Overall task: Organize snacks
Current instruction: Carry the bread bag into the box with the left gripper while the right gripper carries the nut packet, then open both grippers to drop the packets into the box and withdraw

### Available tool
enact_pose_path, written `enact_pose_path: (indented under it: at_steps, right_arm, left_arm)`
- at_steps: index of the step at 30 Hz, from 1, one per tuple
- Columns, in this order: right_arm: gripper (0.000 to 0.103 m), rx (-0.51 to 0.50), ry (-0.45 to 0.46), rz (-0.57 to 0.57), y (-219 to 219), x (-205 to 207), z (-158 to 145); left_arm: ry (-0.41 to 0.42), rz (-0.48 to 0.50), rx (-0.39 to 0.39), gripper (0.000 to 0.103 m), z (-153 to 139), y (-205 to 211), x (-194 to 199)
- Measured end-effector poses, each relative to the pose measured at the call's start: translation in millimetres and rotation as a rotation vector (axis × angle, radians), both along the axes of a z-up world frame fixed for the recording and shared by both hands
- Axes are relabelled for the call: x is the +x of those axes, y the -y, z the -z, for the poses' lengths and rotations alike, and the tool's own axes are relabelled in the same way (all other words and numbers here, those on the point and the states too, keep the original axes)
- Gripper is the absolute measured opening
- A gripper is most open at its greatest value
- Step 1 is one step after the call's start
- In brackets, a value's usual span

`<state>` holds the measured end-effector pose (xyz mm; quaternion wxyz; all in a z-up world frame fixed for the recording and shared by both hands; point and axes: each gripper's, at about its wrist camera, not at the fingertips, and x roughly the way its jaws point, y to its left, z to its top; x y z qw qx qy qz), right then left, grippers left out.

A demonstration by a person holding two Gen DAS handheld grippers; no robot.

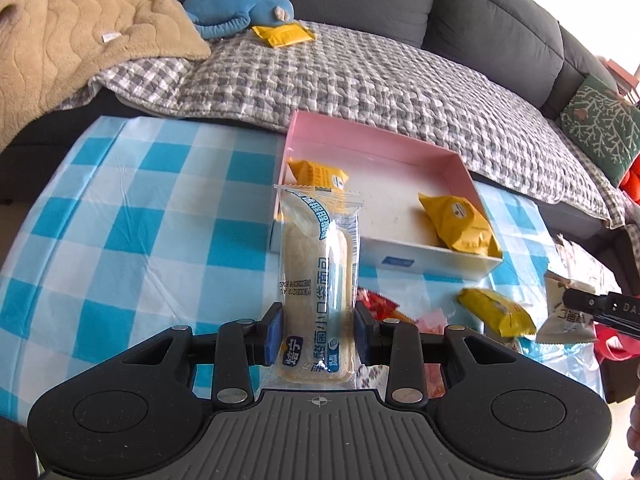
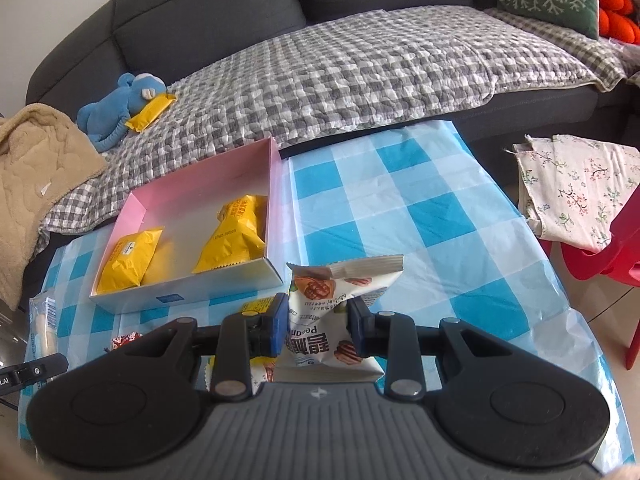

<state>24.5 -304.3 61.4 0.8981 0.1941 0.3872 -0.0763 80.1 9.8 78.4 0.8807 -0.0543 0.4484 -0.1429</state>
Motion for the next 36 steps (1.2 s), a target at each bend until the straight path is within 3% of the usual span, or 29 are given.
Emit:
enact_pose_path:
  at_steps: [4,9,12,18,27,36]
  right_arm:
    - [0.029,-0.002,0.015,0.01,-2,6,-1]
    - [0.029,-0.007,0.041,0.016,-2,17,-4]
    - [0.029,0.014,0.076,0.013,-1,28,-6]
    - [0.029,0.043,0.12,-0.064,-24,55,-6]
    - [0.029,0.033,0.131,-0.166,-58,96,1]
    - [0.03,0.091,0.116,-0.163,-61,109,12]
  left_arm:
    - [0.034,0.006,0.021,0.033,-1,9,16]
    - [0.028,0.025,-0.03,0.033,-2,18,31]
    - [0.07,0.036,-0.016,0.033,-4,29,45]
    - [0.067,0.068,-0.048,0.033,4,53,73]
    - [0.075,0.089,-0.02,0.033,18,76,94]
    - [0.069,0.069,0.013,0.033,31,82,108]
